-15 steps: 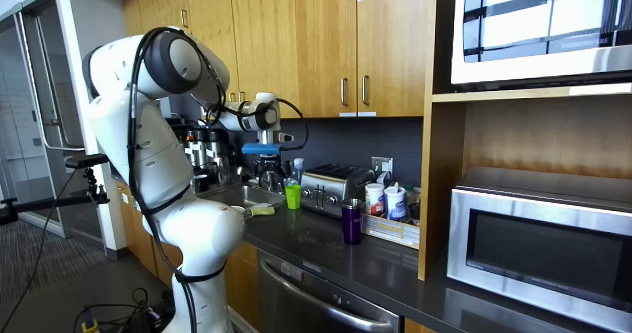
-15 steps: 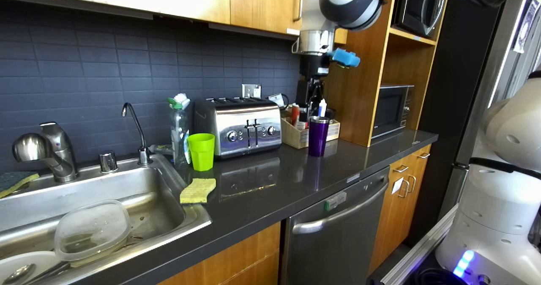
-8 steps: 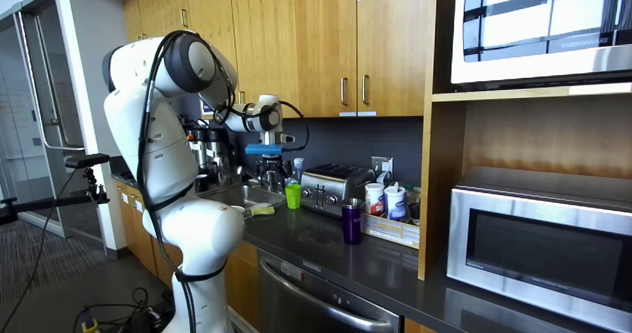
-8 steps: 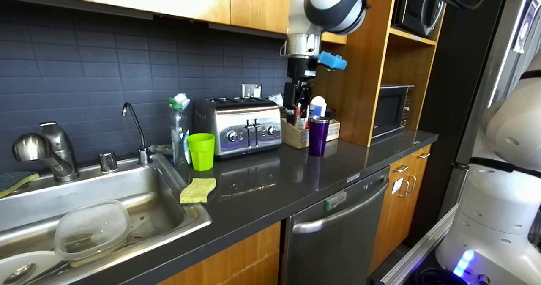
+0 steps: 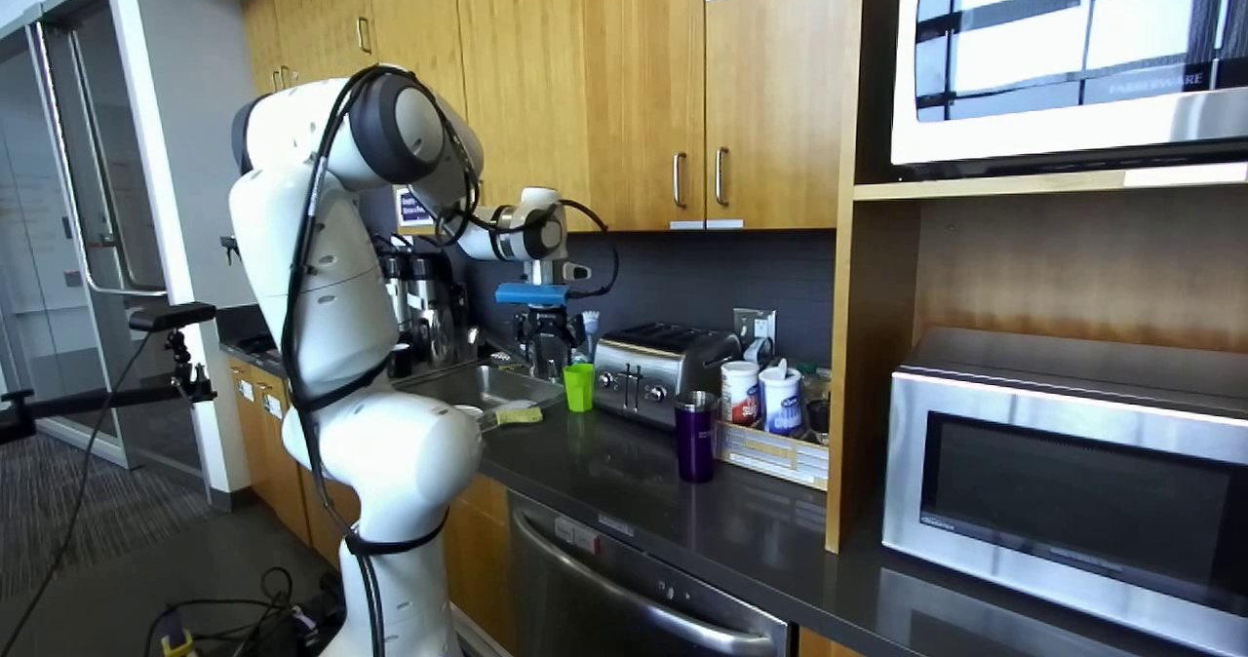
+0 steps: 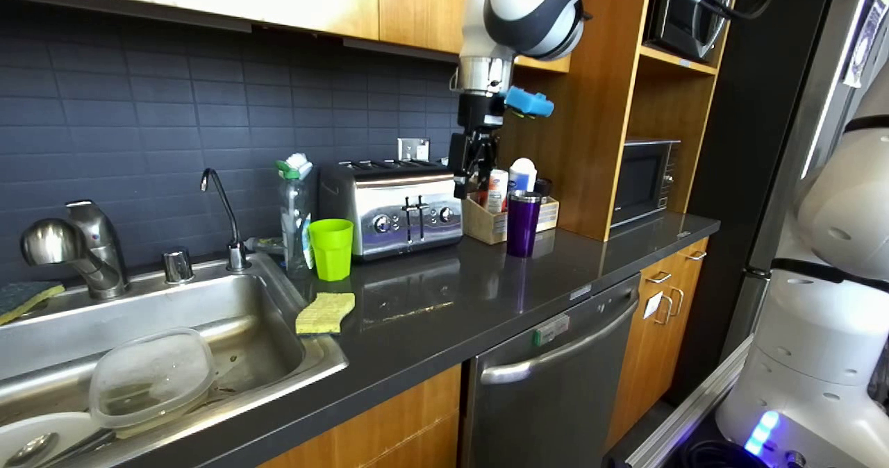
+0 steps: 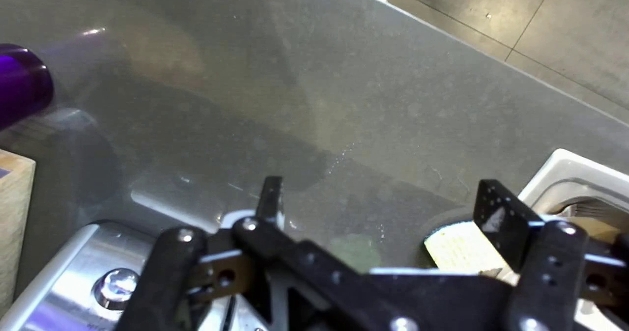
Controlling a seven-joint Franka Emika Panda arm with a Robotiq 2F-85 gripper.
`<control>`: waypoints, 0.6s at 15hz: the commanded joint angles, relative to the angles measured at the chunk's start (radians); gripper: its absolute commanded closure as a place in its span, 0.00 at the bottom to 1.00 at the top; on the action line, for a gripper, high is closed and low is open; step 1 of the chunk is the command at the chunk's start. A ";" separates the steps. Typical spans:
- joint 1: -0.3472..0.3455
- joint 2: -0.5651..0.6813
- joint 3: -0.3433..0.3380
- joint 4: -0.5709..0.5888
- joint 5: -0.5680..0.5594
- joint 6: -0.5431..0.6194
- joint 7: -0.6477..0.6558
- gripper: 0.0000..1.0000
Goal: Press a button on the left side of the toaster
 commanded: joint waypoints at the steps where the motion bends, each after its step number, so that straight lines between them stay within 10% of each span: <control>1: -0.025 0.119 0.004 0.109 -0.015 0.041 0.065 0.00; 9: -0.055 0.245 -0.013 0.216 0.068 0.147 0.281 0.00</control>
